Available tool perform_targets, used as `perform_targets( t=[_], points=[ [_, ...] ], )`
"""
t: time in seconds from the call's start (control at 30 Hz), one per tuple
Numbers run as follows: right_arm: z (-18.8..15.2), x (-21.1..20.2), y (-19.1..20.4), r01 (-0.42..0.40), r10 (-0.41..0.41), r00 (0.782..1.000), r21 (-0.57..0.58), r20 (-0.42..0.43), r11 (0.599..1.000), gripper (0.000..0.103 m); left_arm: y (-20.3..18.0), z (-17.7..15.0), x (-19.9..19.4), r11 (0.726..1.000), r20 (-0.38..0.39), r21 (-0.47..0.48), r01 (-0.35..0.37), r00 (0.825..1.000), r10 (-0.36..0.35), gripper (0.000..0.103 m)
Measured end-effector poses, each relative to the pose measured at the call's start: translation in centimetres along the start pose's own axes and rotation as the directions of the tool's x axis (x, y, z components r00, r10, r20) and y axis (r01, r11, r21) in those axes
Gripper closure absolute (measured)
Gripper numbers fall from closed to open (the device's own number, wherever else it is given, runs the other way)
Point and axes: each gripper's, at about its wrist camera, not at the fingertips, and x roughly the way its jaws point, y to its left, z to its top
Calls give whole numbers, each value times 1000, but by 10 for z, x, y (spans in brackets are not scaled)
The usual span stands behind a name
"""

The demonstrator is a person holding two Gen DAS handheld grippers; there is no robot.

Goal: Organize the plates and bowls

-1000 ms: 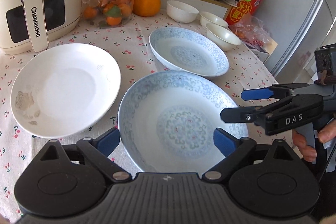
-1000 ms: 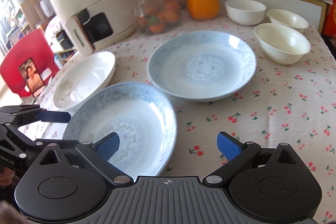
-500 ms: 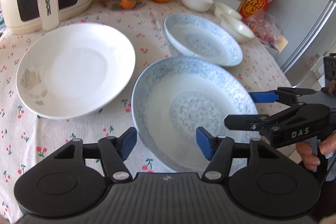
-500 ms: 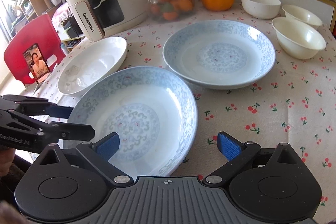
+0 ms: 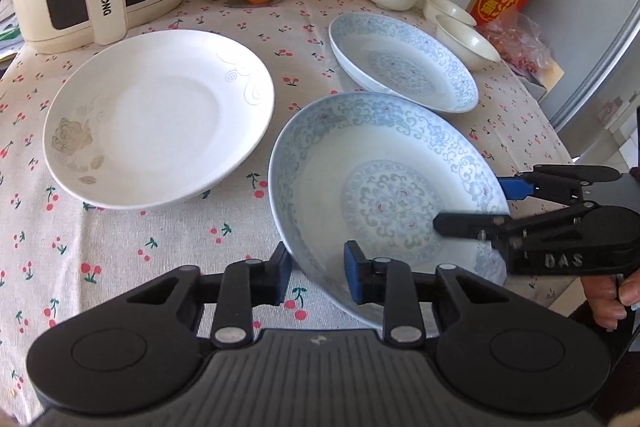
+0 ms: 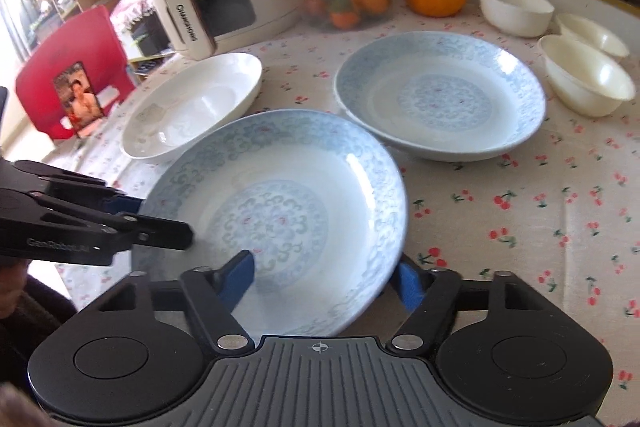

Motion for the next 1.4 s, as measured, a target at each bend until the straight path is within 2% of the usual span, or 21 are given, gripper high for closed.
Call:
perform_targets(
  t=[0.03,0.13,0.23,0.37,0.73,1.1,1.4],
  points=[
    [0,-1,-2,11,-11,1000,8,4,1000,52,0,0,-1,1000,3,-6,1,1000,-1,79],
    [2,-3,-11,14,-15,1000,45,18,999,65,1,-1,-7,1000,26,-17,0,1000,0,81],
    [3,-8,-13,8,-11,999,58,46,998,68,0,1,-12,1000,53,-24,-2,999,3,82],
    [3,-13,-10,2,-5,997,43,71,999,70,4,2,-15,999,67,-50,-4,998,7,82],
    [6,-16,-6,-6,3,995,29,103,1000,71,3,0,-25,999,106,-42,-13,994,17,82],
    [20,-28,-7,-31,20,986,65,164,997,71,4,9,-36,997,171,-73,-6,985,19,83],
    [36,-31,-25,8,-28,979,99,202,995,71,-10,32,-24,996,188,-84,3,982,12,83]
  ],
)
